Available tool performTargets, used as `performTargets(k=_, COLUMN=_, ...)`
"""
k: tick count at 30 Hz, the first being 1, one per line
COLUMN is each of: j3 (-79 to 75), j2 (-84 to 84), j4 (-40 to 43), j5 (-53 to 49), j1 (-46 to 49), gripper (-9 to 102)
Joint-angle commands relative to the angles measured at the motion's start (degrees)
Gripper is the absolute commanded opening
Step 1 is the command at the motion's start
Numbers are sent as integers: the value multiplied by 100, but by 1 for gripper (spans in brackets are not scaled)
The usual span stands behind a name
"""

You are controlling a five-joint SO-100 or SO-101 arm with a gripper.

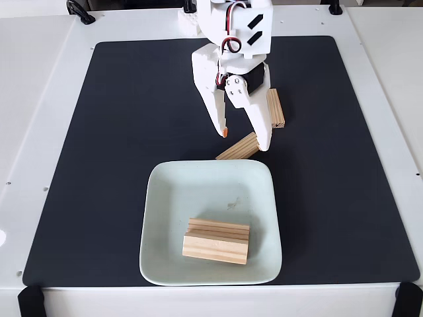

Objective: Pick up the wooden block and place them on the plate.

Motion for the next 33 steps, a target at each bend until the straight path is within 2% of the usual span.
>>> performTargets(k=1, j3=-35, j2=97, j4=-18, j5=70, j1=-53, gripper=31)
performTargets(k=17, j3=-79, j2=149, j4=18, j5=26, j1=193, gripper=31)
performTargets(k=33, j3=105, j2=44, j4=0, j5=0, j1=-9, gripper=31)
